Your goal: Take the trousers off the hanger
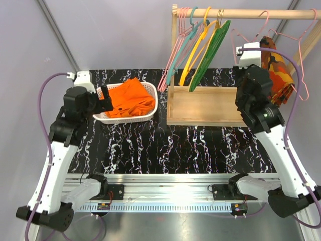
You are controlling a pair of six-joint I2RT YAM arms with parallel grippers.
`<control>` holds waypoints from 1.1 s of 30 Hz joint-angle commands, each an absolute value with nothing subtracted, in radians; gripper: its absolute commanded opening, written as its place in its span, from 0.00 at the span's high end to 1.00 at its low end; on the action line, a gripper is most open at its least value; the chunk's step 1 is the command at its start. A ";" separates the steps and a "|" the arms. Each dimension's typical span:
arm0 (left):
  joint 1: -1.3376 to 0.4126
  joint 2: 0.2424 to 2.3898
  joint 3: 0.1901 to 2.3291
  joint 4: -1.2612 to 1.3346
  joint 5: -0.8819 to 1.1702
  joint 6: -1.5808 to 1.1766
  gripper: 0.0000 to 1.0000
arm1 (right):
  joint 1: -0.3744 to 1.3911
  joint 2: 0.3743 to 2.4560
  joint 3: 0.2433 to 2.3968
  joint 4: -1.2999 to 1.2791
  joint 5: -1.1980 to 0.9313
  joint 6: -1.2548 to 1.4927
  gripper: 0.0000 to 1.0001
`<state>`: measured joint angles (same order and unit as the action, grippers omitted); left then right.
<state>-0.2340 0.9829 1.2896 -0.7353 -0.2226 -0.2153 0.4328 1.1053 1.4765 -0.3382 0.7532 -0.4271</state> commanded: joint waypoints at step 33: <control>-0.026 0.798 1.060 -0.554 -0.384 -0.226 0.01 | 0.190 1.273 1.633 -0.544 0.434 -0.135 0.20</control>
